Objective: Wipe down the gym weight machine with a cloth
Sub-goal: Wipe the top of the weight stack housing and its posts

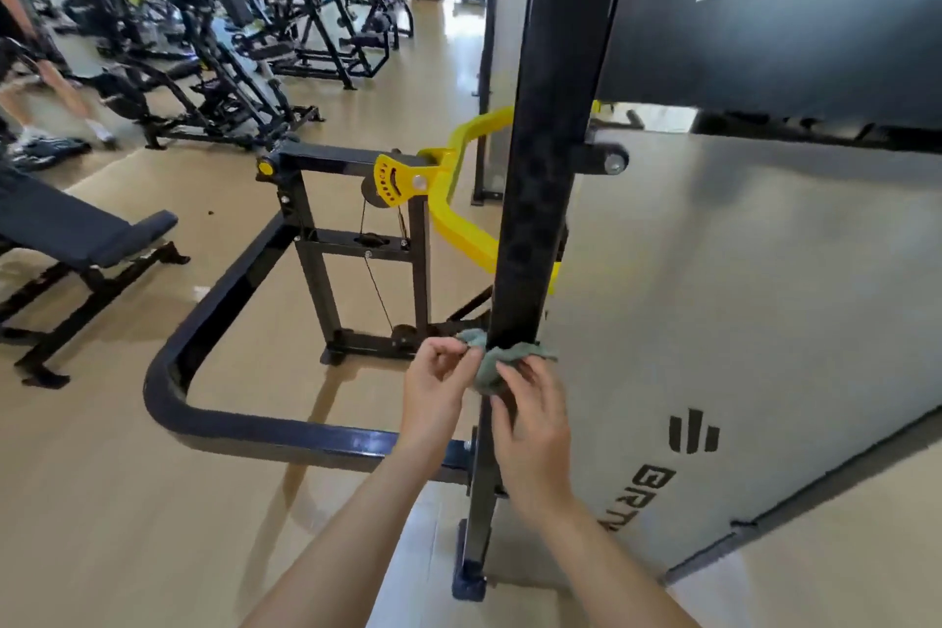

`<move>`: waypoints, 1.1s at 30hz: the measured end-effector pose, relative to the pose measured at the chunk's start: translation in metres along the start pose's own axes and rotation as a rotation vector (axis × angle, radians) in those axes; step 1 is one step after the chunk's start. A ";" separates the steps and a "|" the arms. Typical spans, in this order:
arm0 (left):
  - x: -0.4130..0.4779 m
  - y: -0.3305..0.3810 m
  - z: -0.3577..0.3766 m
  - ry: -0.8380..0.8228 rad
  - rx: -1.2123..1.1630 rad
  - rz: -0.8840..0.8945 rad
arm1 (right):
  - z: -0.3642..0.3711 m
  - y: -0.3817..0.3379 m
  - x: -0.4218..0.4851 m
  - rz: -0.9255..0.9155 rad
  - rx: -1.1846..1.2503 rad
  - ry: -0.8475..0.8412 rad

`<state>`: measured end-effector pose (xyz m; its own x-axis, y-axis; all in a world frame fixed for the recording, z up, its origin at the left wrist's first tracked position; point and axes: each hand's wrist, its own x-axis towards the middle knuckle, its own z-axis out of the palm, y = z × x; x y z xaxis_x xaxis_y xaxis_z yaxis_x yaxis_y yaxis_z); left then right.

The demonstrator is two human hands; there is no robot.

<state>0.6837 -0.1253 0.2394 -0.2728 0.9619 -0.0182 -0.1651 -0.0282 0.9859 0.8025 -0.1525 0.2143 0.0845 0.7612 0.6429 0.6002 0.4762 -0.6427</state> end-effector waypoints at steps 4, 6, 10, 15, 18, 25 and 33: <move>0.012 0.014 -0.009 -0.179 -0.058 -0.011 | 0.013 -0.016 0.012 0.021 -0.157 0.131; 0.011 0.023 -0.010 -0.243 -0.065 0.005 | 0.015 -0.025 0.018 0.043 -0.184 0.200; 0.012 0.033 -0.014 -0.365 -0.055 0.084 | 0.013 -0.032 0.033 0.006 -0.292 0.272; 0.019 0.058 -0.014 -0.412 -0.058 0.127 | 0.003 -0.040 0.048 0.020 -0.332 0.313; 0.022 0.071 -0.015 -0.462 -0.056 0.175 | -0.002 -0.050 0.059 0.023 -0.297 0.331; 0.041 0.102 -0.013 -0.426 0.000 0.297 | -0.011 -0.074 0.090 -0.070 -0.277 0.359; 0.049 0.134 0.001 -0.346 -0.005 0.393 | -0.026 -0.093 0.114 -0.120 -0.274 0.429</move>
<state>0.6490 -0.0818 0.3704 0.0140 0.9121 0.4098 -0.1180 -0.4054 0.9065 0.7774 -0.1215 0.3578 0.2860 0.4322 0.8552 0.8070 0.3726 -0.4582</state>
